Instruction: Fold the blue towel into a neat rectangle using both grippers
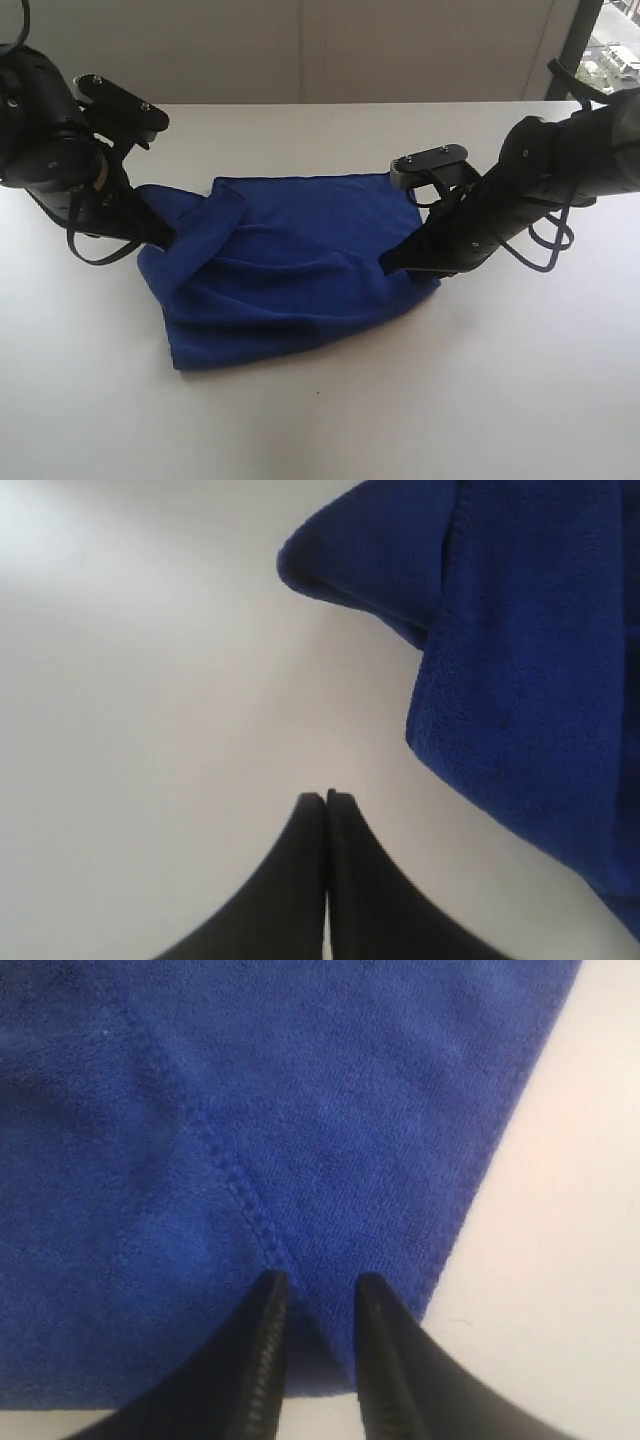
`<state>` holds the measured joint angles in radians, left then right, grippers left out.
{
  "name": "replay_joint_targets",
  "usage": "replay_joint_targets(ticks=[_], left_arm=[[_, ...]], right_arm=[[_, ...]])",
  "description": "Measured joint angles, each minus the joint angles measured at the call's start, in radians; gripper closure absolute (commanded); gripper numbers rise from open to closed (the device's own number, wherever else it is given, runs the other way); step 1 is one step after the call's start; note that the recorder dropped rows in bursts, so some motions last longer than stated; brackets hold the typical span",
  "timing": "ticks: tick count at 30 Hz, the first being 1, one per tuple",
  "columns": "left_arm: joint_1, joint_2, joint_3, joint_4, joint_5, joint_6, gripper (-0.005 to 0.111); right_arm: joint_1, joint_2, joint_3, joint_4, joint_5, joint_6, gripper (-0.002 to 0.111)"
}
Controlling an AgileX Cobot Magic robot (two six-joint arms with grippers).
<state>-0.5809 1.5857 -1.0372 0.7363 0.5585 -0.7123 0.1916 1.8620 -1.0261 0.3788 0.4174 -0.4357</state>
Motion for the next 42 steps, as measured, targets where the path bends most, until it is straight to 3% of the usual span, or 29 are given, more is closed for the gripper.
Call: replay_joint_targets(ticks=[8,10,15,33,37,42], left_arm=[[0.0,0.0,0.047,-0.008,-0.067,-0.028,0.107],[0.0,0.0,0.051,-0.008,-0.075,-0.036,0.107],[0.0,0.0,0.053,-0.008,-0.081,-0.042,0.107],[0.0,0.0,0.053,-0.017,-0.083,-0.042,0.107],[0.0,0.0,0.053,-0.02,-0.081,-0.042,0.107],[0.0,0.0,0.053,-0.027,-0.083,-0.046,0.107]], right_arm=[[0.0,0.0,0.0,0.004,0.042,-0.045,0.076],[0.0,0.0,0.0,0.006,0.043,-0.054,0.08],[0.0,0.0,0.0,0.006,0.058,-0.101,0.108],[0.0,-0.087,0.0,-0.049,0.253,-0.108,0.108],[0.0,-0.081,0.0,-0.074,0.289,-0.108,0.096],[0.0,-0.061,0.0,-0.082,0.297,-0.106,0.065]])
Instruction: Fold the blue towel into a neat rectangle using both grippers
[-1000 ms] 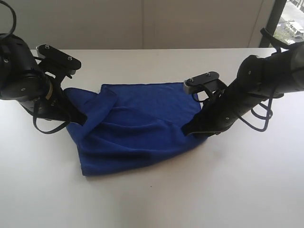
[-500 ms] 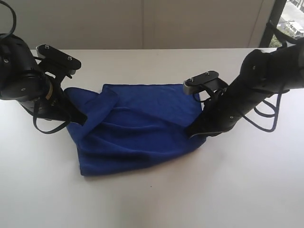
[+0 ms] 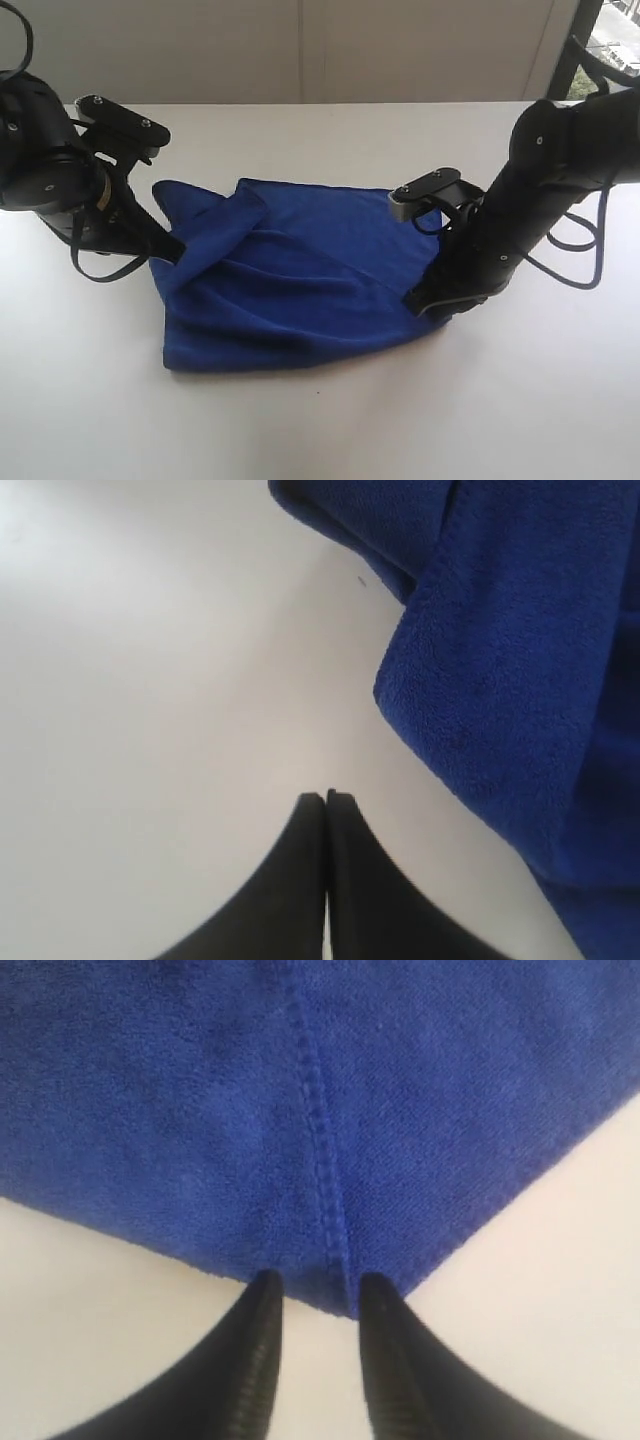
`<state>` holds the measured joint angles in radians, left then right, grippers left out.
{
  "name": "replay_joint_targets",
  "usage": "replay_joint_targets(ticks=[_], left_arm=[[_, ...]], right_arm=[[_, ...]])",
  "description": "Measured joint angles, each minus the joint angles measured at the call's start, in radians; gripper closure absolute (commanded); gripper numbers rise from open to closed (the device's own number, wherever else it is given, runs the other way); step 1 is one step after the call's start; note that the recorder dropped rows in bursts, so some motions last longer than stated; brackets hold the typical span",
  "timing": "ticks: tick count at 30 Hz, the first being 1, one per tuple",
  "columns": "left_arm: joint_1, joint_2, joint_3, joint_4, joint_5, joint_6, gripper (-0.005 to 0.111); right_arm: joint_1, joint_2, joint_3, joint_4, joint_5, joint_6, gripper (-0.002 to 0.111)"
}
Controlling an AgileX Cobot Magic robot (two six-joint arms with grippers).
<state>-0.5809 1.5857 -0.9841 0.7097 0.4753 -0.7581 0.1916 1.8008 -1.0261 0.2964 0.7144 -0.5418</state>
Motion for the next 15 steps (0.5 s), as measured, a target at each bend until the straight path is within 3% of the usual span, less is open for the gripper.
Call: replay_joint_targets(ticks=[2,8,15], left_arm=[[0.0,0.0,0.0,-0.004,-0.015,0.0,0.107],[0.0,0.0,-0.026,-0.009,-0.13,0.0,0.107],[0.0,0.093,-0.217,-0.011,-0.196,0.012,0.107]], right_arm=[[0.0,0.001,0.0,-0.002,-0.002,0.0,0.06],[0.0,0.001,0.0,-0.006,-0.042,0.065,0.059],[0.0,0.001,0.0,-0.008,-0.043,0.095,0.059]])
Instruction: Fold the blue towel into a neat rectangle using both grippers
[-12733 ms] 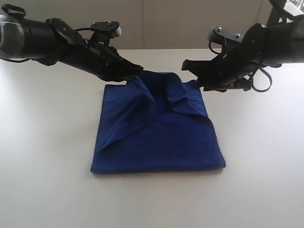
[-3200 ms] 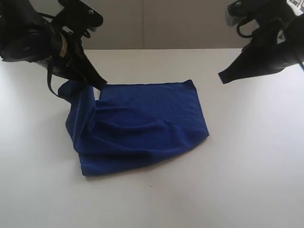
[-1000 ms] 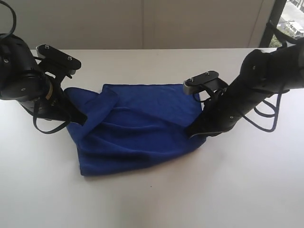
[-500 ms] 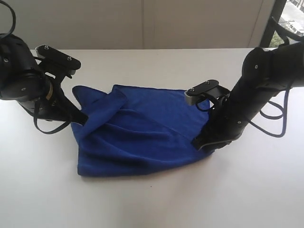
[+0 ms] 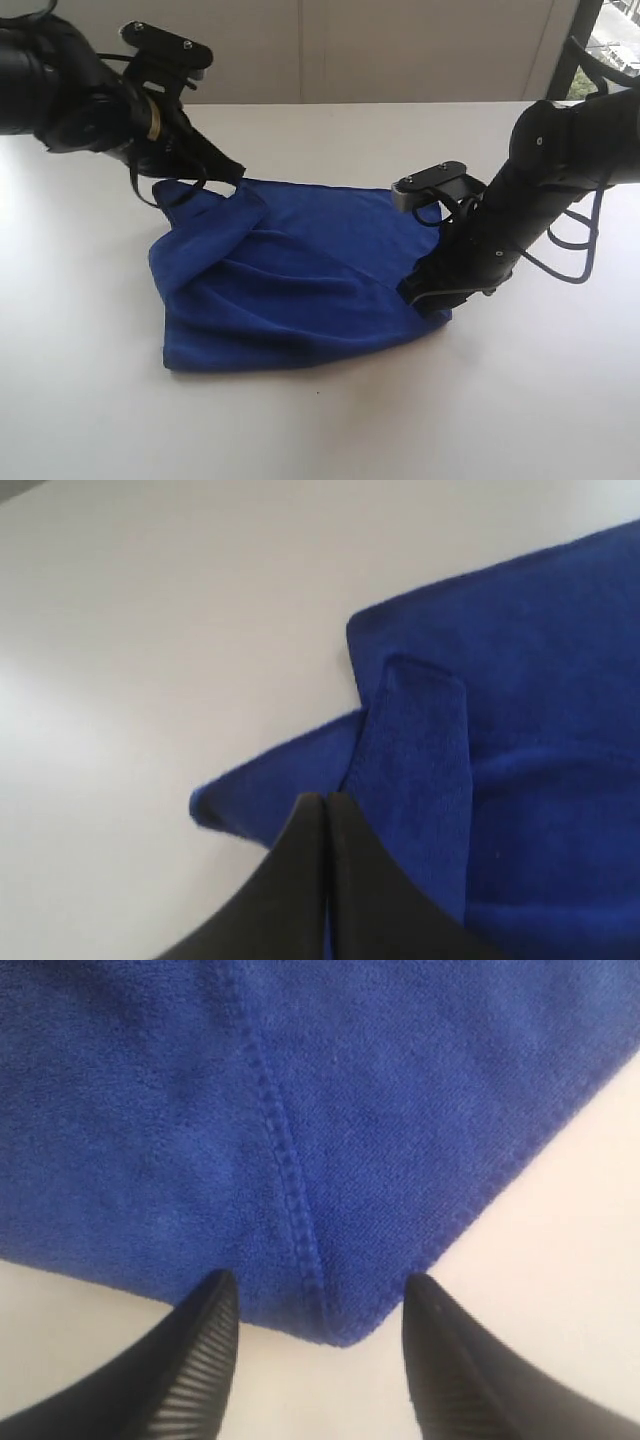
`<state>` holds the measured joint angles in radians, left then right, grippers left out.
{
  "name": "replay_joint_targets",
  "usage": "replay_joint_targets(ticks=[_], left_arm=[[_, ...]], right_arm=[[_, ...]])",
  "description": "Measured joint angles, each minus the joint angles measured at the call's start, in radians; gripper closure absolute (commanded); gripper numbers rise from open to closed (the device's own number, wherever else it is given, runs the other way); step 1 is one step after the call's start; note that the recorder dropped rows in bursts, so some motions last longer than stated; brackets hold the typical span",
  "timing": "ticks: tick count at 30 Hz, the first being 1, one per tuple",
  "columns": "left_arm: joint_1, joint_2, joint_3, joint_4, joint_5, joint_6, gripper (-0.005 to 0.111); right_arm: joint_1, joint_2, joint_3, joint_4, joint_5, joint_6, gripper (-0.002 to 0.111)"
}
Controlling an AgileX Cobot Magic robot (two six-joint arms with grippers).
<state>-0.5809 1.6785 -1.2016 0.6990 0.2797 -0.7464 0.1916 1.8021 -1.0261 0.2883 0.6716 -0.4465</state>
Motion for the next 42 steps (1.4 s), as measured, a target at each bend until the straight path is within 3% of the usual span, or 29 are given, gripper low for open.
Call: replay_joint_targets(ticks=[7,9,14,17,22,30,42], left_arm=[[0.035,0.164,-0.166,-0.075,0.013,0.084,0.107],[0.062,0.199,-0.209,-0.222,0.027,0.2,0.107],[0.123,0.246,-0.293,-0.665,0.084,0.687,0.107],[0.152,0.271,-0.333,-0.829,0.099,0.821,0.107],[0.181,0.316,-0.351,-0.874,0.099,0.902,0.097],[0.174,0.341,-0.353,-0.889,0.05,0.94,0.067],[0.174,0.404,-0.353,-0.919,-0.008,0.944,0.065]], right_arm=[[0.0,0.0,0.0,-0.01,0.0,0.002,0.059],[0.0,0.0,0.0,-0.013,-0.002,0.002,0.059],[0.0,0.0,0.0,-0.013,-0.026,0.002,0.059],[0.0,0.0,0.0,-0.013,-0.03,0.002,0.059],[0.0,0.0,0.0,-0.013,-0.032,0.002,0.059],[0.0,0.0,0.0,-0.014,-0.036,0.002,0.059],[0.0,0.0,0.0,-0.014,-0.038,0.002,0.059]])
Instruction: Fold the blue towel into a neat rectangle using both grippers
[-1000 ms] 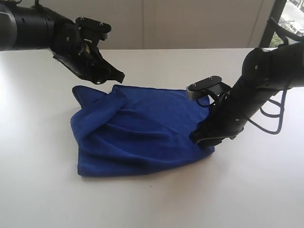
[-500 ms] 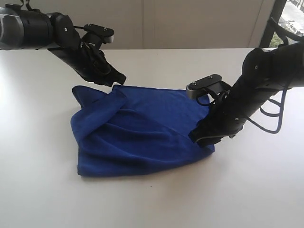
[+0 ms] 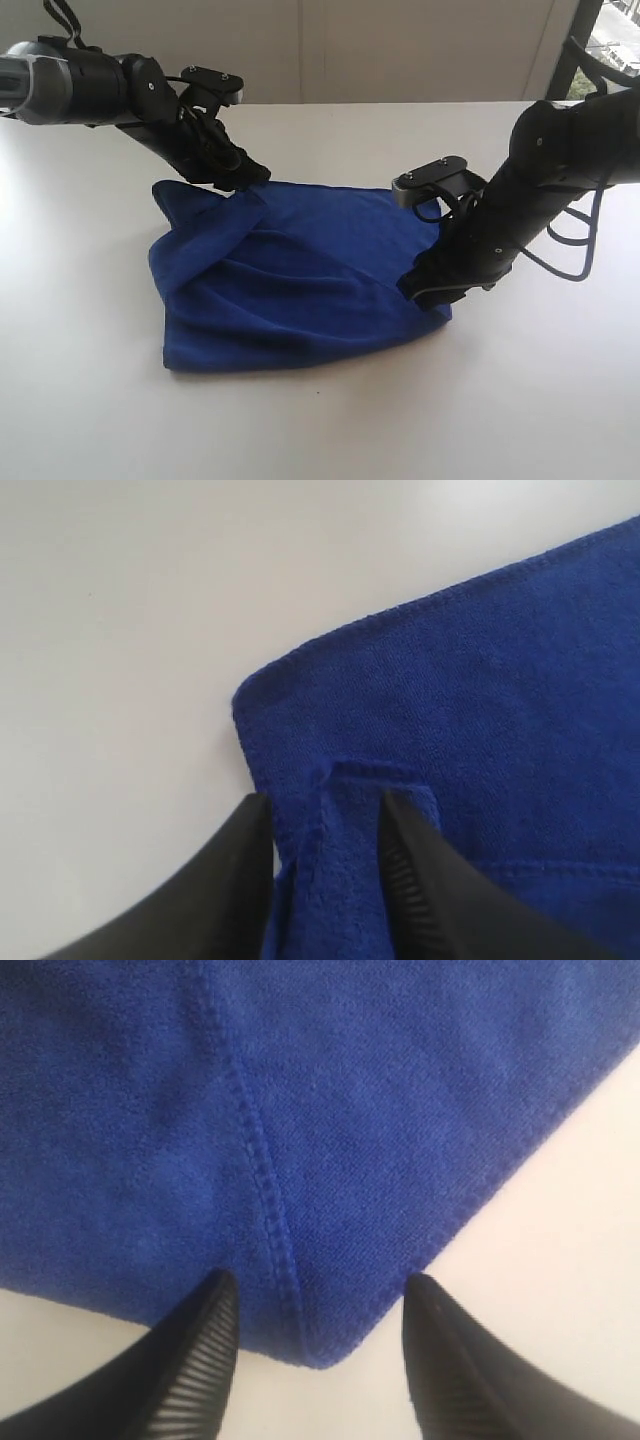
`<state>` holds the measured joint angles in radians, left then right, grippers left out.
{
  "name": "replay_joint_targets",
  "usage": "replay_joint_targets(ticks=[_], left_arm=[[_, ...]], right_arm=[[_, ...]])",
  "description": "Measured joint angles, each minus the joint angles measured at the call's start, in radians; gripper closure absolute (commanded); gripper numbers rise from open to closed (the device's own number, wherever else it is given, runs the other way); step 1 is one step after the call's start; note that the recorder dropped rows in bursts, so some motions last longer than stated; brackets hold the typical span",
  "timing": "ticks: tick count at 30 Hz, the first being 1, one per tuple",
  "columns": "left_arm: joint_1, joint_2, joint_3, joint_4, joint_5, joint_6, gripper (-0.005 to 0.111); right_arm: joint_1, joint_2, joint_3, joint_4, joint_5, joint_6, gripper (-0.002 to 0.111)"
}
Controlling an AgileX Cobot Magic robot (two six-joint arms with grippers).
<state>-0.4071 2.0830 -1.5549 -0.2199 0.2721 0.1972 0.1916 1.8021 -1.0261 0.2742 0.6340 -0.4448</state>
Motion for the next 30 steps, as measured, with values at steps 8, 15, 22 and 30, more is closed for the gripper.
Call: replay_joint_targets(ticks=[8,15,22,30], left_arm=[[0.0,0.021,0.0,0.0,-0.045,0.0,0.065],[0.0,0.051,0.0,-0.027,-0.075,0.002,0.065],[-0.017,0.062,0.0,-0.042,-0.071,0.01,0.075],[-0.021,0.062,0.0,-0.045,-0.071,0.014,0.107]], right_arm=[[0.0,0.0,0.0,0.0,0.0,0.0,0.059],[0.0,0.0,0.0,0.0,0.0,0.0,0.059],[0.0,0.0,0.0,0.0,-0.002,0.0,0.059],[0.0,0.0,0.0,0.0,-0.004,0.0,0.059]])
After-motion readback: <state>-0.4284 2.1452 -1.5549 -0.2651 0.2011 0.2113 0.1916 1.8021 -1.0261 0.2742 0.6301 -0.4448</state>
